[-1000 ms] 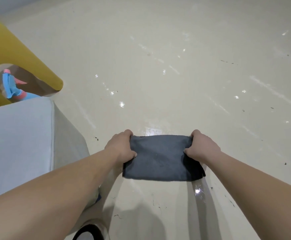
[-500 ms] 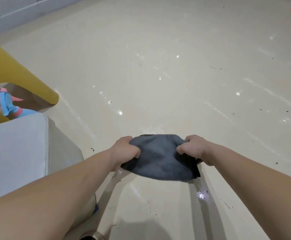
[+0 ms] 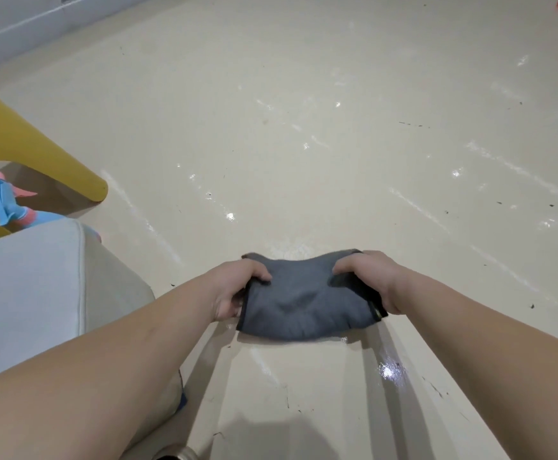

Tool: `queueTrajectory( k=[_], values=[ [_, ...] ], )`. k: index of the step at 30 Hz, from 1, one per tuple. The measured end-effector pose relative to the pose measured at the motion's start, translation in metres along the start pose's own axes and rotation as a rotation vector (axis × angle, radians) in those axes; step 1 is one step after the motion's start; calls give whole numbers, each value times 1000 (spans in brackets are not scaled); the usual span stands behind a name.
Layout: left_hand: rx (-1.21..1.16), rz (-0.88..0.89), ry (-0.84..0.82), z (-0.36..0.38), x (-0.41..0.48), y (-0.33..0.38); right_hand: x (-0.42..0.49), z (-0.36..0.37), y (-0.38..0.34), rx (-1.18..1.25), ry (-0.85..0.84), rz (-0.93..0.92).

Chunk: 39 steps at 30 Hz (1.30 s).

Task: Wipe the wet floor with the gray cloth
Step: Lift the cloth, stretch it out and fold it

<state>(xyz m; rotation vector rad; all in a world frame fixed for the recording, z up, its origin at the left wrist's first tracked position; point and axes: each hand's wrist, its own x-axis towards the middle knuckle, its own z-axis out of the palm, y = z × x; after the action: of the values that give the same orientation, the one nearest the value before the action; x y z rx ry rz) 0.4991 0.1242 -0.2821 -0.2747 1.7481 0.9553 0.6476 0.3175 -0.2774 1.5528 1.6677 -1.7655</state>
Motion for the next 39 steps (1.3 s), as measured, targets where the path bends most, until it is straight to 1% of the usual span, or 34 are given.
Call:
queueTrajectory(
  k=[2,4,9,13,17,20,22,24,27,29,31,34,36,38,39],
  values=[
    [-29,51,-8,3,-3,16,-2,8,-14,84,-42,-60],
    [-19,98,-39,8,-10,31,-8,20,-28,110,-95,-124],
    [-1,235,-181,3,-46,73,-43,49,-83,137,-195,-223],
    [21,322,-138,-27,-72,106,-79,66,-141,133,-206,-203],
    [-22,370,-115,-79,-99,141,-110,97,-215,84,-227,-164],
    [-74,423,-119,-126,-118,165,-133,132,-273,124,-257,-129],
    [-103,468,-85,-162,-128,176,-146,160,-307,137,-297,-126],
    [-89,514,0,-194,-131,181,-157,186,-333,102,-342,-141],
    [-90,539,101,-233,-130,186,-167,217,-362,-85,-350,-184],
    [-105,540,155,-246,-128,189,-166,228,-373,-168,-339,-199],
    [-128,532,216,-262,-121,190,-162,243,-383,-154,-369,-172],
    [-199,528,240,-280,-110,191,-150,264,-397,-162,-397,-184],
    [-282,509,280,-291,-103,189,-140,279,-403,-265,-419,-209],
    [-322,502,405,-304,-96,189,-126,297,-412,-433,-467,-273],
    [-324,489,468,-311,-93,190,-118,305,-416,-476,-473,-304]
  ],
)
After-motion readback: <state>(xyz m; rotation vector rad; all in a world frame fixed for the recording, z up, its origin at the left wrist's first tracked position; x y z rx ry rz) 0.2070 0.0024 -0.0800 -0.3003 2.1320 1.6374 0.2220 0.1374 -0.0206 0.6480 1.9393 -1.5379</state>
